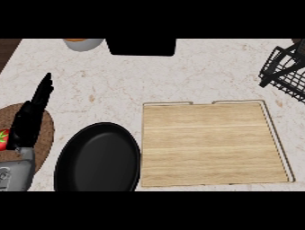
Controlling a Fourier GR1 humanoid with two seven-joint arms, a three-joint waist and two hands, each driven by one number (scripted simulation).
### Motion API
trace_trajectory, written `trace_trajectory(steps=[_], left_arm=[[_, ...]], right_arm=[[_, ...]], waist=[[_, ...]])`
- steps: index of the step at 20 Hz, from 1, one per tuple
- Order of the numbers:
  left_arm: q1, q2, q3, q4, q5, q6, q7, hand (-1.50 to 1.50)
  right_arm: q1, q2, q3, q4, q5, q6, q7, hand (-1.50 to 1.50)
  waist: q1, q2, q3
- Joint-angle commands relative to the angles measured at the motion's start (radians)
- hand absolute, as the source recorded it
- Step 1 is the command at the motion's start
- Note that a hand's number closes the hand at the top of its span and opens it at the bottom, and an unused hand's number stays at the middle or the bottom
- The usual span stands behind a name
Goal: Pick the sweet potato from the tray and place it in the tiered basket
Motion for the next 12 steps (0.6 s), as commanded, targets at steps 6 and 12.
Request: trace_trajectory(steps=[6, 12], left_arm=[[-0.013, 0.0, 0.004, -0.009, -0.008, 0.0, 0.015, 0.0], [0.019, -0.014, -0.002, 0.014, -0.011, -0.003, -0.024, 0.0]], right_arm=[[0.029, -0.126, -0.048, 0.069, -0.032, 0.033, -0.186, 1.5], [0.092, -0.1, -0.128, 0.085, -0.117, -0.022, -0.268, 1.5]], waist=[[-0.001, 0.0, 0.001], [0.003, 0.003, 0.001]])
